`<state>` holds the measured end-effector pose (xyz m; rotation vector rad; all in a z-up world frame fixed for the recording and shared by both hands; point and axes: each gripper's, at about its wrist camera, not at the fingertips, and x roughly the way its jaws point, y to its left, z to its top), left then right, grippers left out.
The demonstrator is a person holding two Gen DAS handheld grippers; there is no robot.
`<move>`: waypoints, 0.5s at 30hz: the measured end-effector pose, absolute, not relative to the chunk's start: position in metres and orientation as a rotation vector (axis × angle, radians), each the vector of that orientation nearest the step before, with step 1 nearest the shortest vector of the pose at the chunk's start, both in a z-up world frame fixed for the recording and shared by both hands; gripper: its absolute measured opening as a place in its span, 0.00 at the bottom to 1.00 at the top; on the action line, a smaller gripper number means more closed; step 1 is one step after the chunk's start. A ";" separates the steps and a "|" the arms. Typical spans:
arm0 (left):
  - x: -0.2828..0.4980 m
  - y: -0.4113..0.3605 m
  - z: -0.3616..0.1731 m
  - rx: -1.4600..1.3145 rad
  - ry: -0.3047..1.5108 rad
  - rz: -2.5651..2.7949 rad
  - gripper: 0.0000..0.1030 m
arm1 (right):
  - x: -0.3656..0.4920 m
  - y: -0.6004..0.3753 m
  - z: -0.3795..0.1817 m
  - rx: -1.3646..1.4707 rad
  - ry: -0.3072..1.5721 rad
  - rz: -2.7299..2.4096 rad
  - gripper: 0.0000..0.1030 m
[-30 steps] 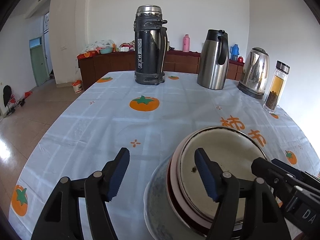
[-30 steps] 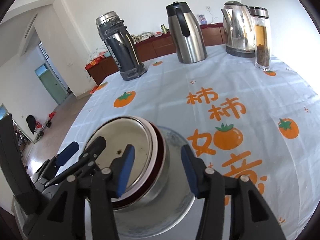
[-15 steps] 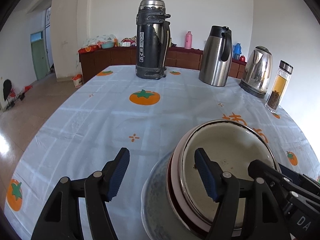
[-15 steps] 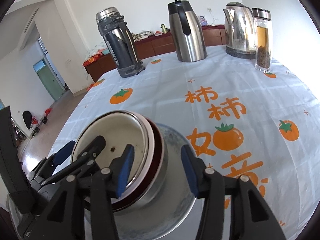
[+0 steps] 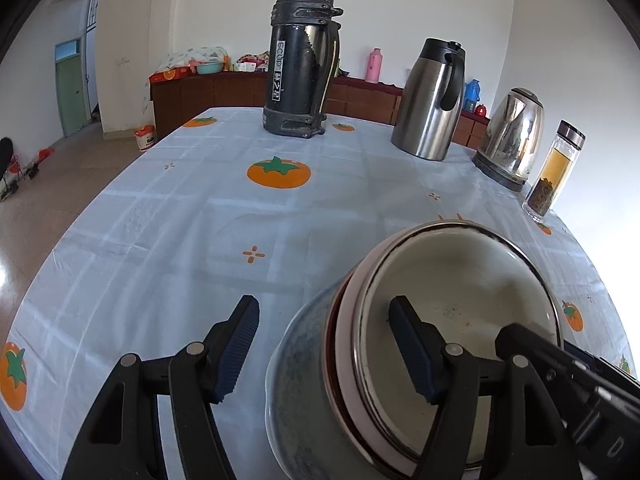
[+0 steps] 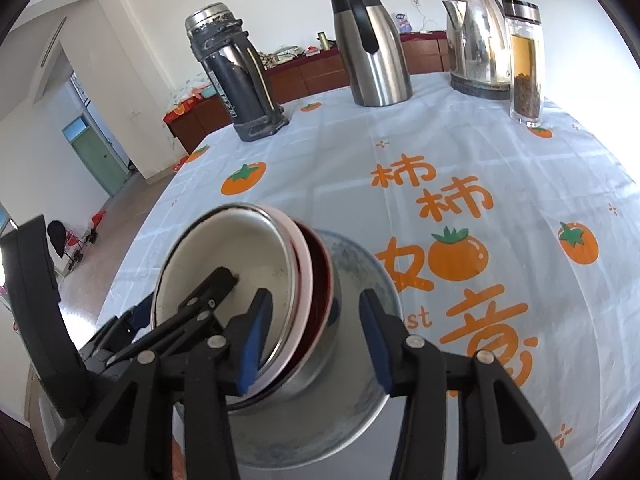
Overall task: Organize plates and bowls
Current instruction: 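Lower the nested bowls onto the plate stack and open the right gripper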
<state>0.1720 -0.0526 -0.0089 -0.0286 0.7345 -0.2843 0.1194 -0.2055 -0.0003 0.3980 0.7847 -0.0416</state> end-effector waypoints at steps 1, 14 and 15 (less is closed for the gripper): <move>0.172 -0.053 -0.009 -0.026 0.735 -0.283 0.68 | 0.121 -0.206 0.000 0.404 0.781 -0.040 0.45; 0.165 -0.064 -0.007 0.074 0.708 -0.263 0.67 | 0.147 -0.205 -0.009 0.379 0.837 -0.045 0.32; 0.165 -0.064 -0.008 0.081 0.704 -0.259 0.67 | 0.149 -0.205 -0.010 0.382 0.848 -0.042 0.31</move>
